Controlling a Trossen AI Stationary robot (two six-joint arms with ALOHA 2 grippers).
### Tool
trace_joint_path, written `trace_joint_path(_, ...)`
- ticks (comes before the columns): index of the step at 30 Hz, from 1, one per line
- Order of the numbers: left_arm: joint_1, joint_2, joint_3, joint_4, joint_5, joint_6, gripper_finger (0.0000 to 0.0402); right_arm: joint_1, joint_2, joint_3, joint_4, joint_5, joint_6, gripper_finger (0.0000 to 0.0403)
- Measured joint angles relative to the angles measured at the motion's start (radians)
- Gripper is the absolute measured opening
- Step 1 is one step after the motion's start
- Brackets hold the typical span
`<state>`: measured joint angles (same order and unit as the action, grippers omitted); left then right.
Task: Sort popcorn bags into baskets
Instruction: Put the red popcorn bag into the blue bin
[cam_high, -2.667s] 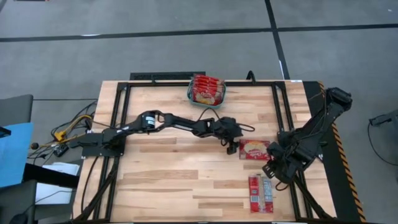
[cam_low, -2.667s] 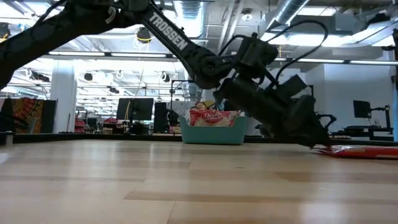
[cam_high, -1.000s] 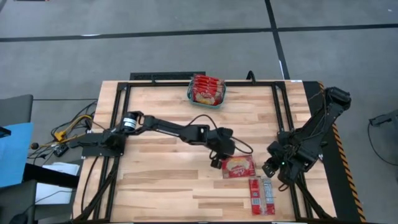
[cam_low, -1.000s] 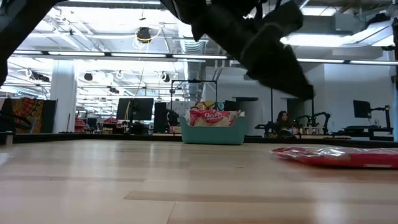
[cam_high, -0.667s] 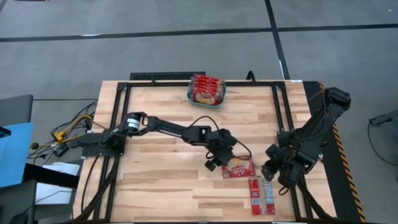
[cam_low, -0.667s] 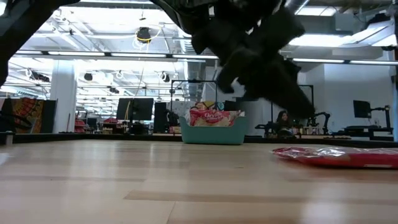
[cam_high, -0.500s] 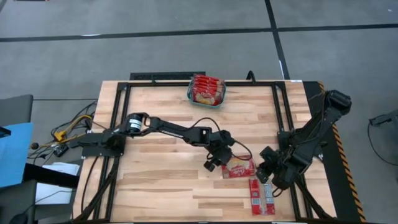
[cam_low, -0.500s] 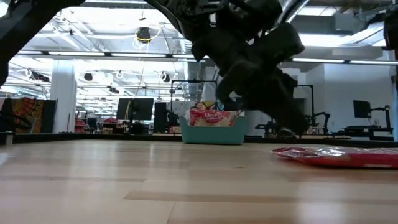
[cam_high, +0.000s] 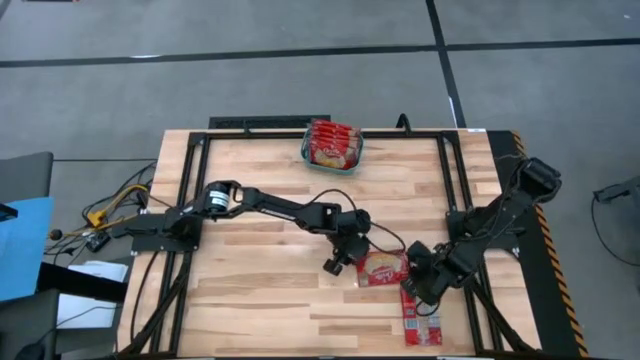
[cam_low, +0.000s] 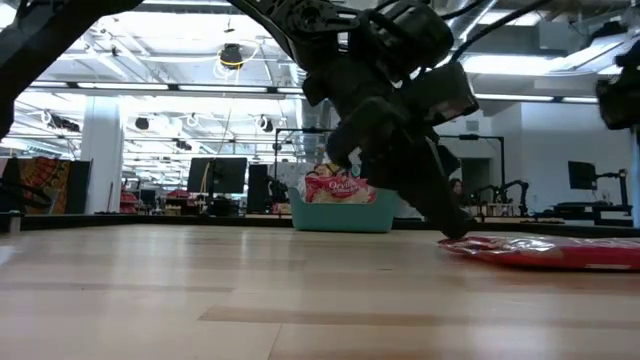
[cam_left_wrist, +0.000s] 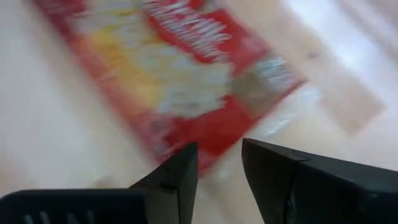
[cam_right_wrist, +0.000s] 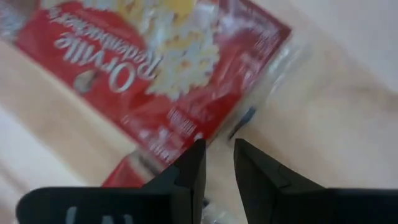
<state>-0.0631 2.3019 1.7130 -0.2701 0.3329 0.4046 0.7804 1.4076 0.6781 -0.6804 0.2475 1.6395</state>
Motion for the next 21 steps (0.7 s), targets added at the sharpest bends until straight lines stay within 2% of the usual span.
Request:
trace_joint_path(6,-0.061,0.009,0.0,-0.024,0.052,-0.02,0.0104,-0.143,0.051,0.0,-0.014,0.022,-0.2,0.0107)
trace_joint_path(9,-0.088,-0.003,0.0,-0.054,0.048,-0.049,0.0099,-0.227,0.079,0.0,-0.023,0.114,-0.333,0.0107)
trace_joint_path(12,-0.102,-0.021,0.0,-0.075,0.029,-0.052,0.0095,-0.308,0.08,0.0,-0.015,0.259,-0.521,0.0107)
trace_joint_path(15,-0.104,-0.022,0.0,-0.095,-0.007,-0.052,0.0094,-0.364,0.035,0.014,-0.019,0.379,-0.709,0.0107)
trace_joint_path(17,-0.1,-0.032,0.0,-0.098,-0.031,-0.04,0.0093,-0.379,-0.017,0.039,-0.024,0.41,-0.795,0.0107)
trace_joint_path(21,-0.076,-0.079,0.0,-0.059,-0.155,0.008,0.0094,-0.359,-0.138,0.073,-0.071,0.409,-0.789,0.0108)
